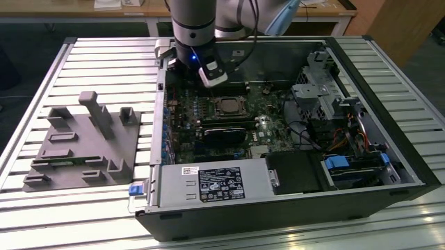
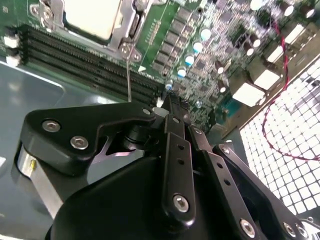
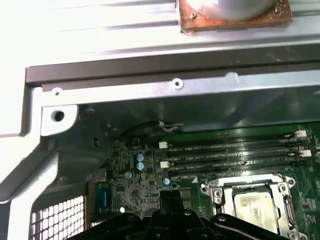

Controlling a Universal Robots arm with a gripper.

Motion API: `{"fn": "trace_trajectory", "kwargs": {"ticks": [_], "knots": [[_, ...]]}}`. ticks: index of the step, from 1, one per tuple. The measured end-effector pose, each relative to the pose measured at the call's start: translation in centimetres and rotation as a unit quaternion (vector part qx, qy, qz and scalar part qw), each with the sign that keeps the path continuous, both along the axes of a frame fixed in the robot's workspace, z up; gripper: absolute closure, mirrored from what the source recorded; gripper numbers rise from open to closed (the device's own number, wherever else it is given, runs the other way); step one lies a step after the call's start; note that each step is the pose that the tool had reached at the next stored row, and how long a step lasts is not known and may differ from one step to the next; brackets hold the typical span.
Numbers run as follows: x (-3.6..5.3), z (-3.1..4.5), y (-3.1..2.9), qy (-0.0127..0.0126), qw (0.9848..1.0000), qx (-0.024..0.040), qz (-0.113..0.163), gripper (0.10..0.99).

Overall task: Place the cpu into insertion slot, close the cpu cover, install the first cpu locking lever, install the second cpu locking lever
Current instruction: 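Install the first cpu locking lever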

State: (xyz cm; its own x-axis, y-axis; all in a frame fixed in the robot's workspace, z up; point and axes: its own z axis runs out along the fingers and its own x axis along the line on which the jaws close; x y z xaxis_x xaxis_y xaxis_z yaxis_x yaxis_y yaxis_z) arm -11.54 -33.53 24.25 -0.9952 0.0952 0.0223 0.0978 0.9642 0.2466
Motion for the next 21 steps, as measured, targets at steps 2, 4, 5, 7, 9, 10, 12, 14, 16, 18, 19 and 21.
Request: {"fn": "trace_trajectory", "kwargs": {"ticks": [2, 4, 5, 7, 9, 10, 12, 14, 16, 18, 19, 21], "knots": [[-0.08, -0.03, 0.00, 0.0000, 1.0000, 0.0090, 0.000, 0.980], [-0.07, -0.07, 0.00, -0.0001, 0.9999, 0.0144, 0.000, 0.980], [-0.02, -0.08, 0.01, 0.0000, 0.9999, 0.0145, 0.000, 0.980], [0.26, -0.09, 0.00, 0.0000, 0.9999, 0.0146, 0.000, 0.980], [0.69, -0.12, 0.00, 0.0000, 0.9999, 0.0146, 0.000, 0.980], [0.94, -0.13, 0.00, 0.0000, 0.9999, 0.0146, 0.000, 0.980], [1.43, -0.15, 0.00, 0.0000, 0.9999, 0.0146, 0.000, 0.980], [1.91, -0.17, 0.00, 0.0000, 0.9999, 0.0146, 0.000, 0.980], [2.41, -0.19, 0.00, 0.0000, 0.9999, 0.0146, 0.000, 0.980], [2.91, -0.20, 0.00, 0.0000, 0.9999, 0.0146, 0.000, 0.980], [3.17, -0.21, 0.00, 0.0001, 0.9999, 0.0146, 0.000, 0.980], [3.70, -0.22, 0.00, 0.0001, 0.9999, 0.0146, 0.000, 0.980]]}}
